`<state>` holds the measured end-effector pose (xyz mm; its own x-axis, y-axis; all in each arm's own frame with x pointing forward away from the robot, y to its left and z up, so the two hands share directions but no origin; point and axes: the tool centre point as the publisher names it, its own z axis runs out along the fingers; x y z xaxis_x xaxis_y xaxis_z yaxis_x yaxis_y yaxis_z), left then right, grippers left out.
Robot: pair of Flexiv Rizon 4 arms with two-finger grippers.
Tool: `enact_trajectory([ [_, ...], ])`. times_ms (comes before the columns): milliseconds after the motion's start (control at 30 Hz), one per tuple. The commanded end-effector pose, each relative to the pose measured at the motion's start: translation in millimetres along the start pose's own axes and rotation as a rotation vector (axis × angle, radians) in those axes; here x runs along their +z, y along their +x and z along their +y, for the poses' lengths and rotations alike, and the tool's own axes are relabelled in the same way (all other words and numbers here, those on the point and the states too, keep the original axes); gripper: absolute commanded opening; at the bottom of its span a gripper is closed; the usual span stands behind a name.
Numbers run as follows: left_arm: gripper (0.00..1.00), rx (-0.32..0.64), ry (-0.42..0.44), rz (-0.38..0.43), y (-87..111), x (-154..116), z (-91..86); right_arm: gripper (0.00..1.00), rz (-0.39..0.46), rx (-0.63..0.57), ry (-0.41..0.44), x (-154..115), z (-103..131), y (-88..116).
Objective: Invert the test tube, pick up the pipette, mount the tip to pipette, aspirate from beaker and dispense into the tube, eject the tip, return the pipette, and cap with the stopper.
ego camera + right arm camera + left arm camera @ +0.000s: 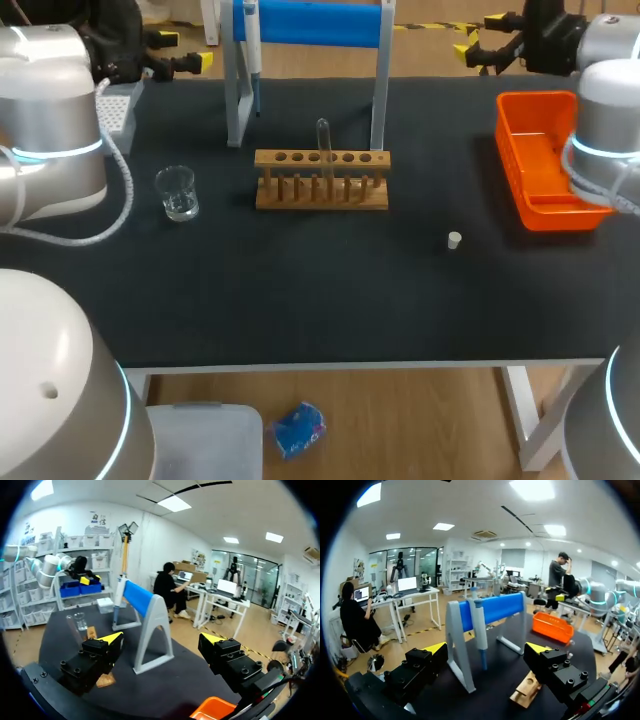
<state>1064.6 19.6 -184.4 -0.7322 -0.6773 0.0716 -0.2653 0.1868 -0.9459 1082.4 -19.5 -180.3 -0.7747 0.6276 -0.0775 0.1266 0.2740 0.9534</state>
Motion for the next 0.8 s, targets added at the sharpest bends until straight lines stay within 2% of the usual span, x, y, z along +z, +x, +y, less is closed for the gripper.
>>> enact_trajectory([
  [33, 1.0, 0.023, 0.001, 0.093, 2.0, -16, 1.2, 1.0, 0.208, -0.014, -0.058, -20, 0, 8],
  [133, 1.0, 0.058, -0.003, 0.135, 7.2, -18, 2.1, 1.0, 0.292, -0.039, -0.074, -23, 2, 18],
  [367, 1.0, 0.103, 0.002, 0.242, 21.7, -25, 3.2, 1.0, 0.571, -0.043, -0.098, -39, 6, 45],
  [433, 1.0, 0.152, -0.018, 0.289, 28.9, -28, 4.0, 1.0, 0.571, -0.043, -0.098, -39, 6, 45],
  [800, 1.0, 0.152, -0.018, 0.289, 28.9, -28, 4.0, 1.0, 0.571, -0.043, -0.098, -39, 6, 45],
])
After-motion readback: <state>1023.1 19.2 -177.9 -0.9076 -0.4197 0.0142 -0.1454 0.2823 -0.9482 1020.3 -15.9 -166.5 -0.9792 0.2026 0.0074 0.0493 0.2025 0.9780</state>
